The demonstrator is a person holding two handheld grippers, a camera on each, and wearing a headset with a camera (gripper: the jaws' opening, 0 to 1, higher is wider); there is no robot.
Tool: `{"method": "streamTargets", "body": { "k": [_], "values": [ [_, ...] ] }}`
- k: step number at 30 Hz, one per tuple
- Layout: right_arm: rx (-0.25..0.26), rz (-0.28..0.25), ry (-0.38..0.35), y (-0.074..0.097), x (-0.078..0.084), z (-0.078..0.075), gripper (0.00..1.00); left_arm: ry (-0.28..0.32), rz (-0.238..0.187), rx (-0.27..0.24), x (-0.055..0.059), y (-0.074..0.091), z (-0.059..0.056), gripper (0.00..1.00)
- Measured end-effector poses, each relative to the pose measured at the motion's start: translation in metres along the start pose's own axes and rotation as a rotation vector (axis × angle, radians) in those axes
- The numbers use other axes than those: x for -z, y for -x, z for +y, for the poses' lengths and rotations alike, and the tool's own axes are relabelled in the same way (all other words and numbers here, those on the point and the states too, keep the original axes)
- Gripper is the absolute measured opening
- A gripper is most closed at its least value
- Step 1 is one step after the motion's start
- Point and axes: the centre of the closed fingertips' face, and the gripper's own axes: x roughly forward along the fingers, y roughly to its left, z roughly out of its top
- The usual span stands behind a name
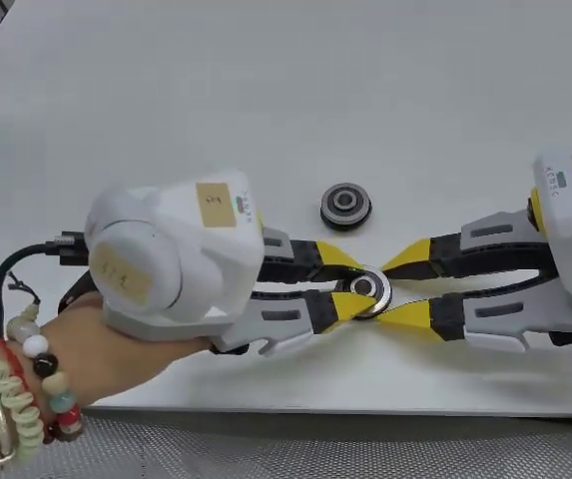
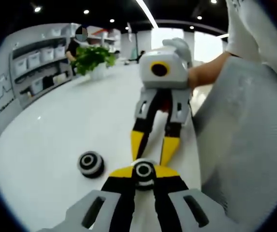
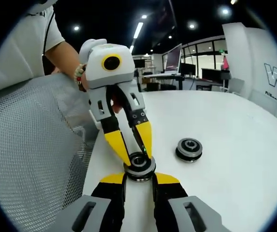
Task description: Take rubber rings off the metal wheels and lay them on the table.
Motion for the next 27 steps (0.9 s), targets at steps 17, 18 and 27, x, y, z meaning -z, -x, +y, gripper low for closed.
{"method": "streamTargets", "body": {
  "k": [17, 18, 27],
  "values": [
    [0.006, 0.012, 0.026, -0.001, 0.000, 0.002, 0.22, -0.013, 0.003, 0.009, -0.003, 0.001, -0.004, 0.14],
    [0.006, 0.012, 0.025, 0.000, 0.000, 0.002, 0.21, -0.017, 0.005, 0.007, -0.003, 0.001, -0.004, 0.14],
    [0.030, 0.018, 0.011, 0.007, 0.004, -0.002, 0.02, -0.013, 0.007, 0.003, -0.004, 0.002, -0.004, 0.14]
  ]
}}
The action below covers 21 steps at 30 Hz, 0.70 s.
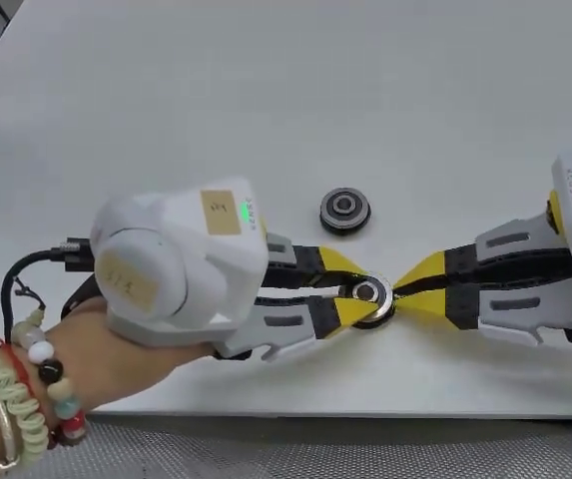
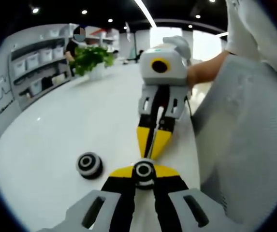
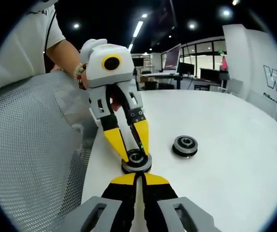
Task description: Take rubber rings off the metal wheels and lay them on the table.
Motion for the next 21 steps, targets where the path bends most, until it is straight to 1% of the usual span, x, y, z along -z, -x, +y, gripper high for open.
{"method": "streamTargets", "body": {
  "k": [3, 5, 6, 8, 10, 11, 13, 14, 15, 18, 19, 20, 21],
  "values": [
    [0.006, 0.007, -0.003, -0.001, 0.000, 0.000, 0.01, 0.000, 0.002, -0.002, 0.000, 0.001, 0.000, 0.14],
    [0.018, 0.006, -0.041, 0.000, 0.000, -0.002, 0.00, -0.002, 0.003, -0.003, 0.000, 0.001, 0.000, 0.14],
    [0.031, 0.007, -0.087, 0.001, 0.001, -0.003, 0.00, -0.002, 0.003, -0.002, 0.000, 0.001, 0.000, 0.14],
    [0.038, 0.001, -0.158, 0.000, 0.000, -0.004, 0.00, -0.004, 0.004, -0.002, 0.000, 0.001, 0.000, 0.14],
    [0.036, -0.002, -0.240, 0.001, 0.001, -0.004, 0.00, -0.006, 0.004, -0.003, 0.000, 0.001, 0.000, 0.14],
    [0.033, -0.008, -0.262, 0.001, 0.001, -0.005, 0.00, -0.007, 0.004, -0.004, 0.000, 0.001, 0.000, 0.14],
    [0.023, -0.028, -0.340, 0.002, -0.001, -0.005, 0.00, -0.010, 0.004, -0.004, 0.000, 0.001, 0.000, 0.14],
    [0.012, -0.058, -0.386, 0.004, -0.004, -0.005, 0.00, -0.012, 0.004, -0.004, 0.000, 0.001, 0.000, 0.14],
    [0.015, -0.055, -0.431, 0.005, -0.002, -0.006, 0.00, -0.015, 0.004, -0.003, 0.000, 0.001, 0.000, 0.14],
    [-0.005, -0.112, -0.506, 0.007, -0.006, -0.007, 0.00, -0.019, 0.002, 0.001, 0.000, 0.000, 0.000, 0.14],
    [-0.018, -0.142, -0.557, 0.007, -0.010, -0.007, 0.00, -0.020, 0.002, 0.002, 0.000, 0.000, 0.000, 0.14],
    [-0.025, -0.158, -0.587, 0.007, -0.011, -0.008, 0.00, -0.021, 0.004, 0.003, 0.000, 0.000, 0.000, 0.14],
    [-0.034, -0.156, -0.616, 0.006, -0.010, -0.007, 0.00, -0.028, 0.010, 0.004, 0.000, 0.000, 0.000, 0.14]
  ]
}}
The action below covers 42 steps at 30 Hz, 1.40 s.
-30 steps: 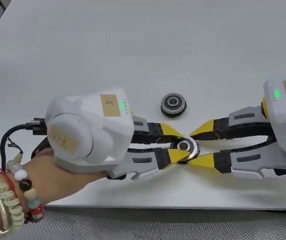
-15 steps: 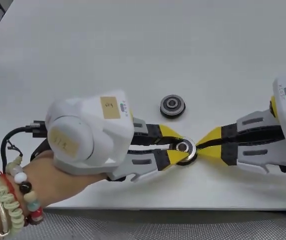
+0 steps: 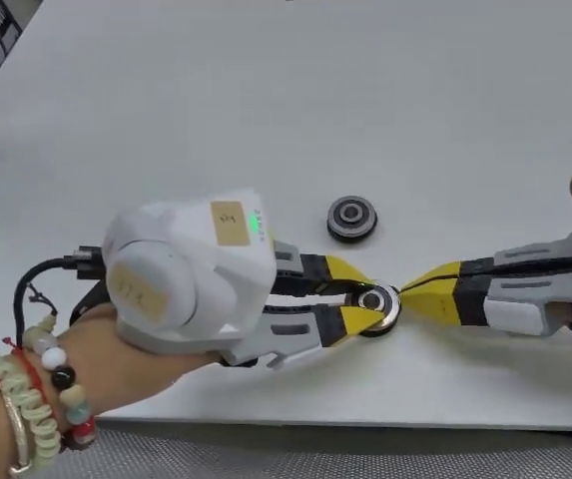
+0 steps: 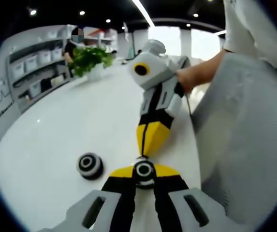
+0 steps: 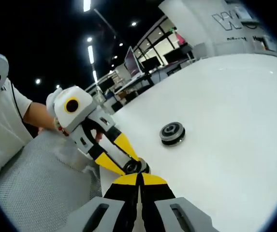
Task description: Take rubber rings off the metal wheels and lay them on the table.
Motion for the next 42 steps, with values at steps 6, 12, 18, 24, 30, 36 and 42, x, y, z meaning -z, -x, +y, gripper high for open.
{"method": "streamTargets", "body": {
  "k": [6, 12, 18, 24, 30, 36, 42],
  "values": [
    [-0.003, -0.017, -0.040, 0.001, 0.000, 0.002, 0.00, -0.005, 0.005, 0.013, 0.001, 0.000, 0.000, 0.14],
    [0.007, -0.005, -0.005, 0.000, -0.001, 0.007, 0.00, -0.008, 0.003, 0.027, 0.000, -0.001, 0.000, 0.13],
    [0.010, 0.008, 0.018, -0.001, -0.001, 0.010, 0.00, -0.013, 0.000, 0.038, 0.000, -0.001, 0.000, 0.13],
    [0.014, 0.007, 0.025, -0.002, -0.001, 0.013, 0.00, -0.022, -0.006, 0.046, 0.000, -0.002, 0.000, 0.13],
    [0.010, 0.002, 0.030, -0.003, -0.001, 0.014, 0.00, -0.025, -0.008, 0.046, 0.000, -0.002, -0.001, 0.13],
    [-0.014, -0.010, 0.041, -0.006, -0.004, 0.020, 0.00, -0.027, -0.007, 0.044, 0.000, -0.002, -0.001, 0.13],
    [-0.040, -0.020, 0.078, -0.015, -0.009, 0.032, 0.00, -0.001, -0.034, 0.034, 0.000, -0.002, -0.001, 0.14]
  ]
}}
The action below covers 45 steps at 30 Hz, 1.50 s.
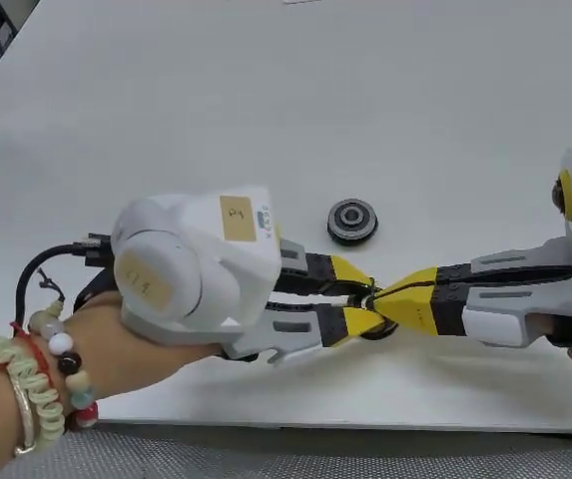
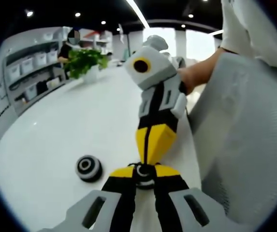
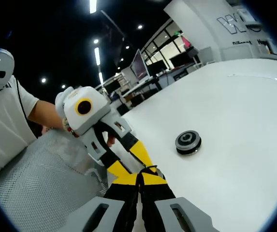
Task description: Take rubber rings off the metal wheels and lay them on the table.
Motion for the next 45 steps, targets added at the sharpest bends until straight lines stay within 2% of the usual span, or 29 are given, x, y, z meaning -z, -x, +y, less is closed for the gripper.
{"method": "streamTargets", "body": {
  "k": [3, 7, 9, 11, 13, 17, 21, 25, 29, 34, 45],
  "values": [
    [0.021, 0.006, 0.006, 0.004, 0.002, -0.006, 0.00, 0.040, -0.011, -0.005, -0.001, 0.000, 0.000, 0.14],
    [0.035, 0.023, 0.027, 0.007, 0.004, -0.007, 0.00, 0.056, 0.014, 0.019, -0.001, 0.002, 0.000, 0.15],
    [0.042, 0.034, 0.038, 0.009, 0.004, -0.009, 0.00, 0.039, 0.022, 0.039, -0.001, 0.005, -0.003, 0.17],
    [0.041, 0.041, 0.046, 0.010, 0.004, -0.009, 0.00, 0.023, 0.008, 0.043, -0.005, 0.008, -0.004, 0.19],
    [0.042, 0.044, 0.049, 0.012, 0.002, -0.010, 0.00, 0.027, -0.001, 0.074, -0.010, 0.013, -0.008, 0.23],
    [0.047, 0.048, 0.062, 0.013, -0.002, -0.011, 0.00, 0.022, -0.009, 0.083, -0.015, 0.028, -0.007, 0.29],
    [0.050, 0.063, 0.085, 0.012, -0.005, -0.011, 0.00, 0.029, -0.020, 0.061, -0.018, 0.044, -0.001, 0.37],
    [0.041, 0.086, 0.114, 0.008, -0.007, -0.009, 0.00, 0.039, -0.005, 0.006, -0.011, 0.062, 0.009, 0.42],
    [0.028, 0.108, 0.146, 0.003, -0.010, -0.007, 0.00, 0.037, 0.016, -0.023, -0.003, 0.076, 0.010, 0.48],
    [0.016, 0.131, 0.182, -0.004, -0.013, -0.005, 0.00, 0.062, 0.016, -0.057, 0.002, 0.091, 0.011, 0.54],
    [-0.025, 0.228, 0.272, -0.031, -0.005, -0.002, 0.00, 0.105, 0.009, -0.108, 0.006, 0.112, 0.009, 0.63]
  ]
}}
